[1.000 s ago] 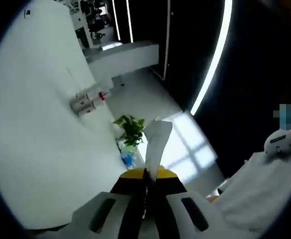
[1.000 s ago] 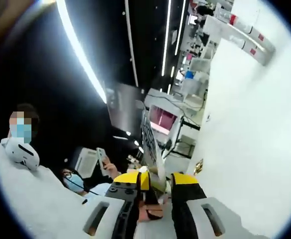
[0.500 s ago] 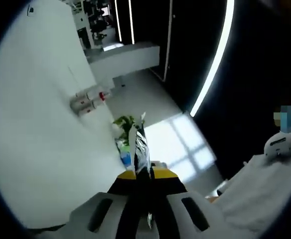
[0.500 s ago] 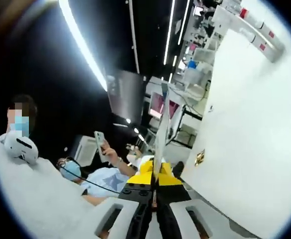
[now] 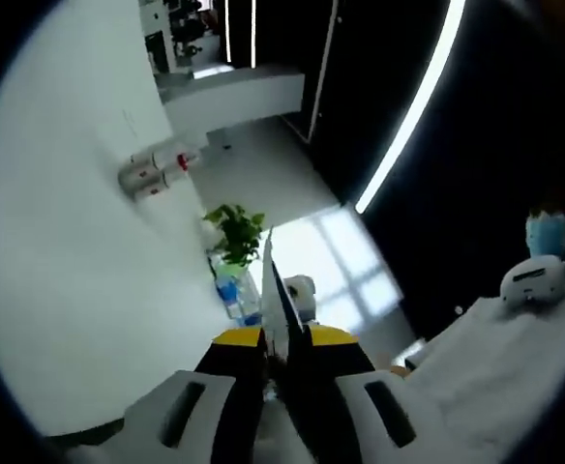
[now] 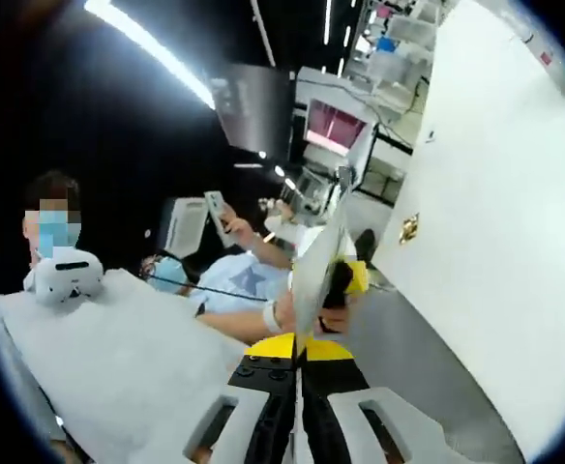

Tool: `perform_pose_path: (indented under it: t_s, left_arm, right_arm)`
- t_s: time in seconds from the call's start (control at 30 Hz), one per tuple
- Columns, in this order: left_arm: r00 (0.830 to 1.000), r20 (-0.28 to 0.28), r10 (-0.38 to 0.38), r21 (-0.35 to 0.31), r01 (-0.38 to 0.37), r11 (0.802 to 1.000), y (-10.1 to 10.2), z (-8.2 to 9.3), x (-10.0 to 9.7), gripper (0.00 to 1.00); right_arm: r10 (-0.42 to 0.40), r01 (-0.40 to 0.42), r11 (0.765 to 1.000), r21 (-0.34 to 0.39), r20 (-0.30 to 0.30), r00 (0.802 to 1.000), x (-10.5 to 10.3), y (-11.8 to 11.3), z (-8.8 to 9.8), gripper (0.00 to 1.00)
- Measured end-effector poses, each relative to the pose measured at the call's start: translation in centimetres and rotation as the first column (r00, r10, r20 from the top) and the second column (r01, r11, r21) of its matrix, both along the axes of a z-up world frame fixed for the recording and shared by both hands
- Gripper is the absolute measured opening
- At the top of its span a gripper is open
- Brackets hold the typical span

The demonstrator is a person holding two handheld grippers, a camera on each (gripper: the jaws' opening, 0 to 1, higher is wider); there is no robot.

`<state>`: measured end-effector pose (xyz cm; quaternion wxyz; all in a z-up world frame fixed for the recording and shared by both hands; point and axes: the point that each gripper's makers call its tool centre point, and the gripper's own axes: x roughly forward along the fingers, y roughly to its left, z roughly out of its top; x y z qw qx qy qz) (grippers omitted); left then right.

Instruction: Arrange the skincare products in the storage area until every visible bottle or jar stands upright without overlapping.

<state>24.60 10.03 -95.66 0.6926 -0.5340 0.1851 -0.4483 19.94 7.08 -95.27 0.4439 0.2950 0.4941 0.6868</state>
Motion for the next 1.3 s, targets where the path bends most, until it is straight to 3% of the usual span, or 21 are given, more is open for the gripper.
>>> perform_pose_path:
  t_s: [0.07, 0.17, 0.3, 0.4, 0.7, 0.87, 1.17, 1.3]
  left_arm:
    - [0.999, 0.000, -0.038, 0.007, 0.038, 0.999, -0.7, 0.0, -0.5, 0.14]
    - [0.994, 0.009, -0.106, 0.008, 0.106, 0.994, -1.8, 0.0, -1.5, 0.15]
    - [0.996, 0.011, -0.087, 0.018, 0.087, 0.996, -1.4, 0.0, -1.4, 0.10]
    - [0.997, 0.013, -0.078, 0.004, 0.078, 0.997, -0.9, 0.2, -1.2, 0.00]
    - [1.000, -0.002, -0.020, -0.032, 0.020, 0.999, 0.1, 0.4, -0.4, 0.00]
    - [1.000, -0.011, -0.019, -0.007, 0.019, 1.000, 0.0, 0.0, -0.3, 0.00]
    - [0.999, -0.038, 0.020, -0.006, -0.021, 1.000, 1.0, -0.4, 0.3, 0.00]
    - [0.999, -0.046, 0.023, 0.004, -0.023, 1.000, 0.8, -0.7, 0.4, 0.00]
  right_arm:
    - [0.057, -0.057, 0.998, -0.021, -0.018, 0.998, -0.5, -0.2, 0.1, 0.00]
    - [0.072, -0.072, 0.997, -0.020, -0.020, 0.997, -0.5, 0.0, 0.4, 0.00]
    - [0.080, -0.081, 0.996, -0.042, -0.015, 0.997, -0.3, -0.2, -0.2, 0.00]
    - [0.038, -0.039, 0.999, -0.036, -0.012, 0.999, 0.4, 0.1, -0.3, 0.00]
    - [-0.124, 0.127, 0.991, 0.045, -0.056, 0.991, 3.1, 0.8, 0.7, 0.00]
    - [-0.231, 0.235, 0.971, 0.047, -0.070, 0.970, 4.9, 0.7, 0.7, 0.00]
    - [-0.314, 0.314, 0.945, 0.087, -0.017, 0.949, 5.7, 1.8, 0.6, 0.02]
    - [-0.271, 0.269, 0.961, 0.067, 0.023, 0.962, 4.6, 2.7, 0.1, 0.10]
